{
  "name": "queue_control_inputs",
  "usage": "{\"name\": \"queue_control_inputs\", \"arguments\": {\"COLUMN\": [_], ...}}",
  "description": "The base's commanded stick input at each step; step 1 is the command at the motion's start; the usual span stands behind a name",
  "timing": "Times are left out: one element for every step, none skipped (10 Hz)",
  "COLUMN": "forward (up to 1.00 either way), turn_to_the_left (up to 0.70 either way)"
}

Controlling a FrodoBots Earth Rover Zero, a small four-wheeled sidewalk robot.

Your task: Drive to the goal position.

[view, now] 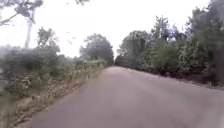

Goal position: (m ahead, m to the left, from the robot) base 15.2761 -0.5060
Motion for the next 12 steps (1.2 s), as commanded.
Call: {"name": "queue_control_inputs", "arguments": {"forward": [1.0,1.0,1.0,1.0,1.0,1.0,1.0,1.0,1.0,1.0,1.0,1.0], "turn_to_the_left": [0.0,0.0,0.0,0.0,0.0,0.0,0.0,0.0,0.0,0.0,0.0,0.0]}}
